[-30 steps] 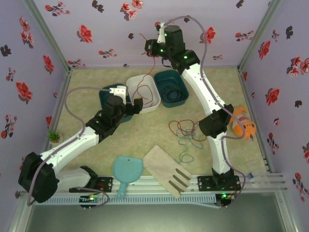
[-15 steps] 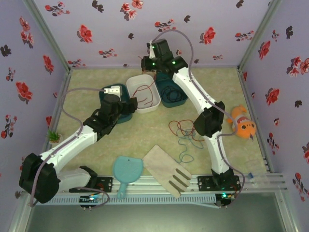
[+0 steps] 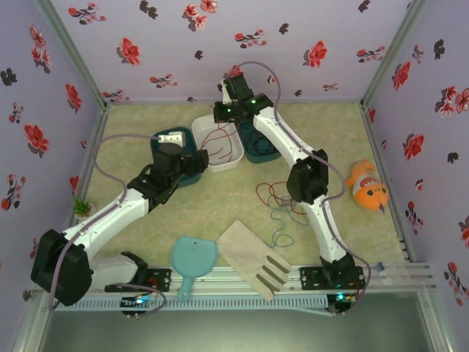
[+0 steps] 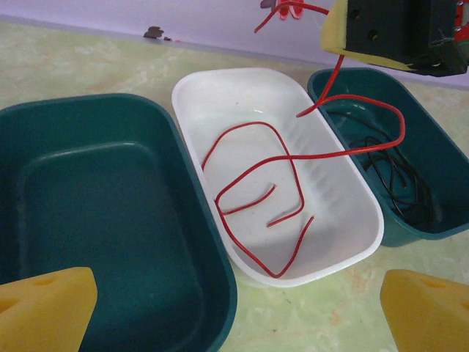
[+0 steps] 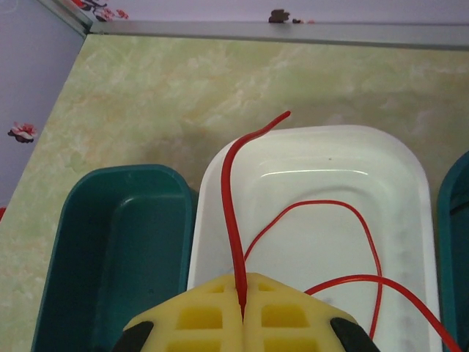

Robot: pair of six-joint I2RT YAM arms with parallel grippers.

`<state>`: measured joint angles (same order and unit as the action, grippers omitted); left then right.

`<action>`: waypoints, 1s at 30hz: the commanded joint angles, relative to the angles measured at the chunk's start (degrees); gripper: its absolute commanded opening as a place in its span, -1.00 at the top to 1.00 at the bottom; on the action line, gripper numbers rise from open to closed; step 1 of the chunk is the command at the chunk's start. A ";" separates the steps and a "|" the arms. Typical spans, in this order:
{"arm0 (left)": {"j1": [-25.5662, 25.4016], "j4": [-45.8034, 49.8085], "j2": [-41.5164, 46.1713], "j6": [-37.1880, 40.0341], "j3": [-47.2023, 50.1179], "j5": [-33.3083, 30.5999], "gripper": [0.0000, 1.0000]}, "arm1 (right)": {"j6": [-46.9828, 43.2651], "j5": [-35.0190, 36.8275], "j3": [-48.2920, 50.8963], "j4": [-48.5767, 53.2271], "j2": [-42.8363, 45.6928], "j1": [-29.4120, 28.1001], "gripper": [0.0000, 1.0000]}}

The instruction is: Untangle the cables

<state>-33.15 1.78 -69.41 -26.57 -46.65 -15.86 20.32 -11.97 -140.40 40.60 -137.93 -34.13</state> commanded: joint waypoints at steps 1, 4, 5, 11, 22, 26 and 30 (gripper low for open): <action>0.41 -1.02 -0.73 -1.28 -0.81 1.12 -0.99 | -2.06 -2.05 0.48 -1.02 -2.41 -0.75 1.00; 0.52 -1.69 -1.37 -1.48 -0.55 1.61 -0.99 | -2.52 -1.72 0.36 -1.31 -4.10 -1.00 1.00; 0.50 -1.78 -1.60 -1.64 -0.46 1.62 -0.99 | -2.56 -1.70 0.29 -1.48 -4.72 -1.03 1.00; 0.55 -2.29 -2.09 -2.07 -0.28 1.80 -0.99 | -3.74 -0.93 0.26 -1.82 -7.42 -1.43 1.00; 0.55 -1.69 -2.18 -1.95 -0.76 1.82 -0.99 | -5.56 0.74 -1.52 -0.19 -10.24 -1.81 0.72; 0.57 -1.21 -2.19 -1.82 -1.11 1.80 -0.99 | -5.29 0.03 -1.80 -0.02 -10.70 -2.07 0.54; 0.71 -0.82 -2.14 -1.71 -1.25 1.87 -0.99 | -6.45 0.75 -5.15 2.78 -10.57 -2.26 0.41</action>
<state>-33.08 0.73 -71.20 -27.59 -46.65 -14.35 15.35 -11.99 -141.64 41.08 -148.24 -35.75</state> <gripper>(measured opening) 0.996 0.292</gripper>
